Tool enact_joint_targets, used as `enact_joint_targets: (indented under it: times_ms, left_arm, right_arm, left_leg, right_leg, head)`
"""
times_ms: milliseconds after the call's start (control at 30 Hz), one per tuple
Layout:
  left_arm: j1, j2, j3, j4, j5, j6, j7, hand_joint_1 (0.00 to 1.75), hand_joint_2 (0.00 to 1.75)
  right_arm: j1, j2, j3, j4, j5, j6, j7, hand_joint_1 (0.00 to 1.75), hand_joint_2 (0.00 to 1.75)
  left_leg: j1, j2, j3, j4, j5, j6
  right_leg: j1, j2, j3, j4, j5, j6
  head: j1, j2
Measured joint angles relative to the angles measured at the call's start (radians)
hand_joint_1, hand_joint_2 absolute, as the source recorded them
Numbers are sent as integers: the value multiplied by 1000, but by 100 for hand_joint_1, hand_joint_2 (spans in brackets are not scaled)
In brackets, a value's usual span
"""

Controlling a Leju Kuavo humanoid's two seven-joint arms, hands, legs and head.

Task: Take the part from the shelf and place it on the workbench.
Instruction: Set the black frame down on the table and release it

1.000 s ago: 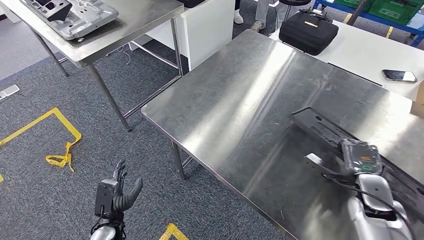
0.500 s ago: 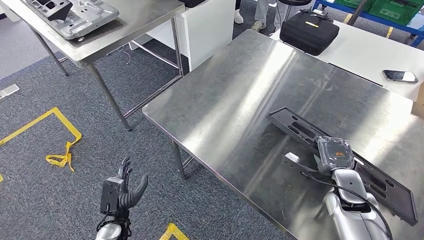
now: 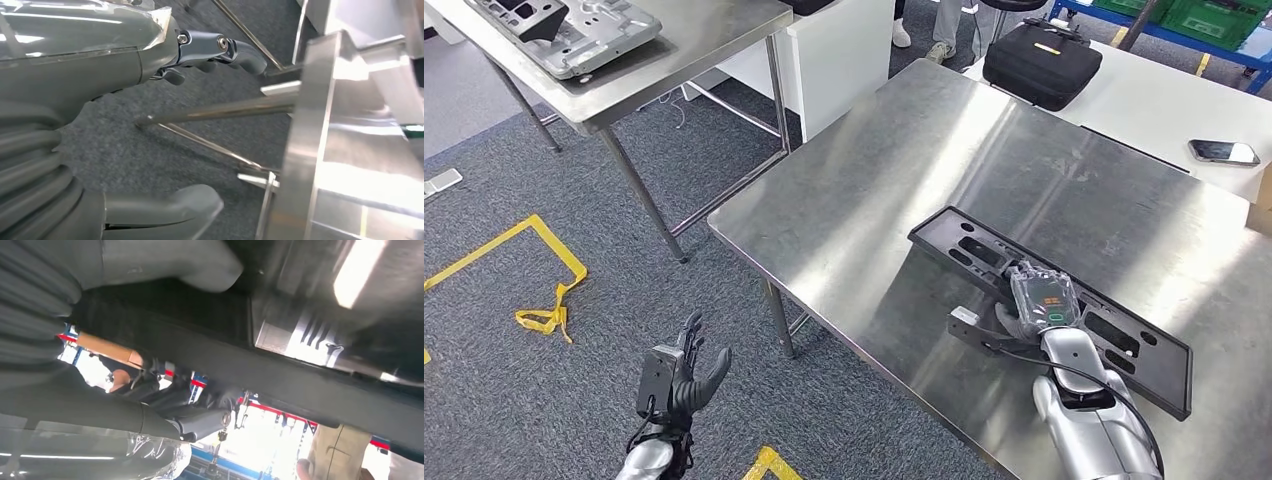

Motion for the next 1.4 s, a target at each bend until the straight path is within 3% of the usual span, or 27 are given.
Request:
enact_joint_targets:
  times_ms: [300, 500, 767, 1133, 1400]
  left_arm:
    - [0, 27, -2, 31, 6, -67, 30, 0, 0]
    - [0, 35, 2, 37, -14, -81, 35, 0, 0]
    - [-1, 36, 3, 41, -25, -102, 36, 0, 0]
    - [-16, 47, 3, 72, -6, -105, 0, 0, 0]
    - [-35, 48, -2, 96, 9, -100, -16, 0, 0]
  right_arm:
    - [12, -27, -52, -38, -115, 202, 37, 0, 0]
    - [50, -64, -108, -99, -156, 252, 47, 0, 0]
    - [90, -76, -145, -167, -376, 395, 13, 0, 0]
    - [43, -103, 1, -366, -545, 450, -18, 0, 0]
    - [30, -115, 147, -535, -545, 450, -25, 0, 0]
  left_leg:
    - [-1, -1, 0, 0, 0, 0]
    - [-1, -1, 0, 0, 0, 0]
    - [-1, 1, 0, 0, 0, 0]
    - [-1, 0, 1, 0, 0, 0]
    - [-1, 0, 1, 0, 0, 0]
  right_leg:
    - [-1, -1, 1, -1, 0, 0]
    - [-2, -1, 1, -1, 0, 0]
    - [-1, 0, 1, -1, 0, 0]
    - [-1, 0, 1, -1, 0, 0]
    - [-1, 0, 1, -1, 0, 0]
  head:
    - [0, 0]
    - [0, 0]
    - [0, 0]
    - [0, 0]
    - [0, 0]
